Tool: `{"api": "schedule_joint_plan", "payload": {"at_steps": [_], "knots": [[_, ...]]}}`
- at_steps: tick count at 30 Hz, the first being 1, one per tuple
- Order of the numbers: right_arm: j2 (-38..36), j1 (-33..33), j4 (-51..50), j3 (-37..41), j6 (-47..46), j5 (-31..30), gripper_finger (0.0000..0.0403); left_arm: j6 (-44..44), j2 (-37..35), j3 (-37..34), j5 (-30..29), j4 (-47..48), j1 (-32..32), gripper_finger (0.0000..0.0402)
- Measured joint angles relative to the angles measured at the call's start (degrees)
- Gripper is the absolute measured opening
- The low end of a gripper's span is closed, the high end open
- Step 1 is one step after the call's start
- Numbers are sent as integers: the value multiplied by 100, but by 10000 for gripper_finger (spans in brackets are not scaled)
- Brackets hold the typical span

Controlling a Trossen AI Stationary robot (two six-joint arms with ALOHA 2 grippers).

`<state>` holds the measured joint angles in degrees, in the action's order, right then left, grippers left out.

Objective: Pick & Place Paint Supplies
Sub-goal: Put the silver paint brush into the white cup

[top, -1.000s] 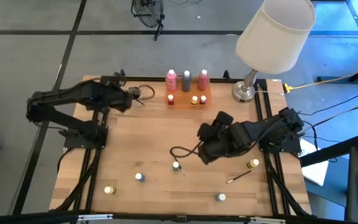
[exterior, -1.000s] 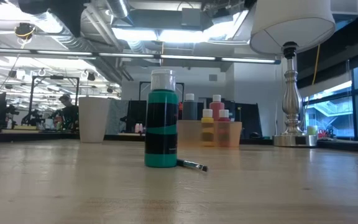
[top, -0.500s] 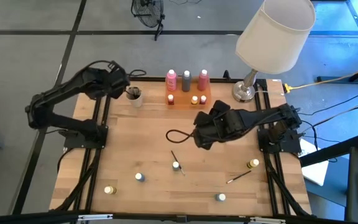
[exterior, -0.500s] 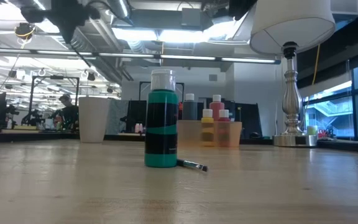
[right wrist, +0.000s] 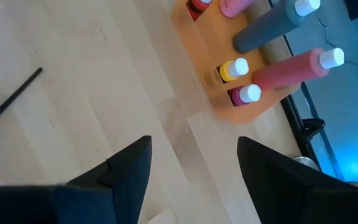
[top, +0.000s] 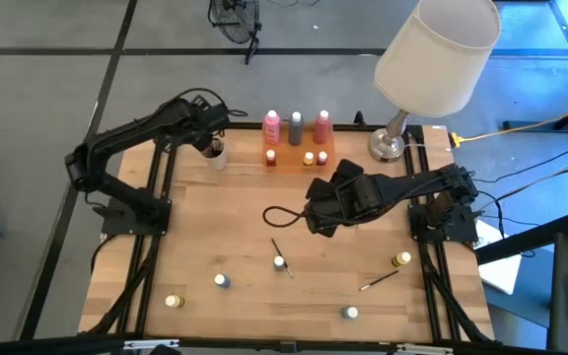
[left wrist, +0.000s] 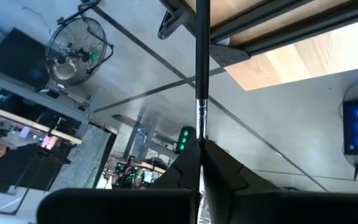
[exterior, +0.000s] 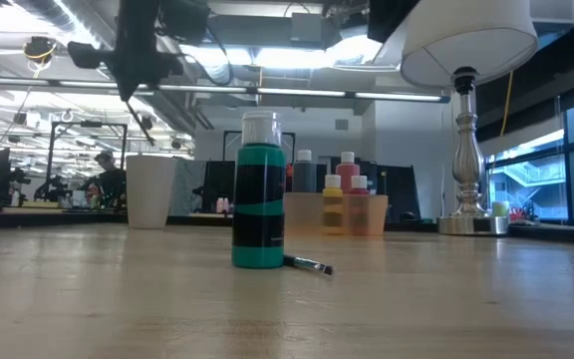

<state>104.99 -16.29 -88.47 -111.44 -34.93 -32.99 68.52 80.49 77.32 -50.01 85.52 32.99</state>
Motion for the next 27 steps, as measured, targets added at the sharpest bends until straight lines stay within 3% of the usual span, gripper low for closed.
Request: {"api": "schedule_joint_plan", "payload": {"at_steps": [12, 27], "knots": [[0, -47, -2, 66, -264, 15, 240, -472, 912, 0, -120, 200, -213, 3], [0, -73, 87, 345, -473, 10, 240, -1035, 1320, 2, 102, 190, -176, 11]]}}
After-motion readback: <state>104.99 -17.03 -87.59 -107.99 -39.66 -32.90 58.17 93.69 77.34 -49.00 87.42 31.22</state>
